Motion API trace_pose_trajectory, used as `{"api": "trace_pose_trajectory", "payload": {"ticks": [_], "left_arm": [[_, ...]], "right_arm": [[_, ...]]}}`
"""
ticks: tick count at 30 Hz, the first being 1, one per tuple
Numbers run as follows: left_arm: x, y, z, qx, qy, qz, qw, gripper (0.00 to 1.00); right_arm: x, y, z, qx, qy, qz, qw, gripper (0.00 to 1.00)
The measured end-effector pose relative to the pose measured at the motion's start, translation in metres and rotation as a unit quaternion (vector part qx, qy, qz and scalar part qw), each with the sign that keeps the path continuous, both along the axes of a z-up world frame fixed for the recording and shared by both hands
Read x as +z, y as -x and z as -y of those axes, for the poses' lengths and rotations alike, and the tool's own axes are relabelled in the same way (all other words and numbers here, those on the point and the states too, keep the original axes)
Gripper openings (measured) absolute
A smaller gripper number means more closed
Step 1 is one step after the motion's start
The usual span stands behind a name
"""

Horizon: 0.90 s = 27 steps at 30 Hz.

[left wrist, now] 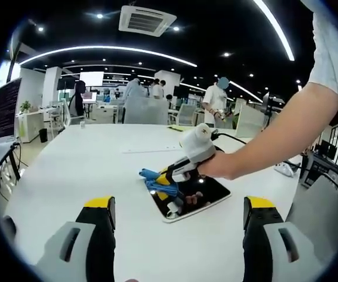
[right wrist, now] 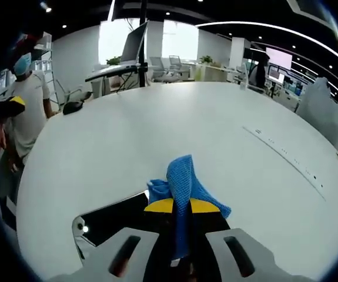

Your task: Wipe the mirror surface with the cleaning cloth until all visible marks leave the cleaned area.

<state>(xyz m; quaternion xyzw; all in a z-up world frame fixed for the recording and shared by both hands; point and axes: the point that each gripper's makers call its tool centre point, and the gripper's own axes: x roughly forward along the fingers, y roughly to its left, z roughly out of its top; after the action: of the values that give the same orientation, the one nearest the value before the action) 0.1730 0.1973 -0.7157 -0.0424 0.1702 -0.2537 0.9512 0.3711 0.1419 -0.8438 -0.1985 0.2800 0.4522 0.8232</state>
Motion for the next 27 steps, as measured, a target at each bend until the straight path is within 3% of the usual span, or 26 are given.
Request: {"api": "trace_pose_trajectory", "payload": {"ticks": [27], "left_arm": [[-0.003, -0.003, 0.007, -0.009, 0.001, -0.003, 1.0, 0.91]], "right_arm": [[0.0, 0.0, 0.022, -0.012, -0.001, -0.002, 0.9999, 0.03]]}}
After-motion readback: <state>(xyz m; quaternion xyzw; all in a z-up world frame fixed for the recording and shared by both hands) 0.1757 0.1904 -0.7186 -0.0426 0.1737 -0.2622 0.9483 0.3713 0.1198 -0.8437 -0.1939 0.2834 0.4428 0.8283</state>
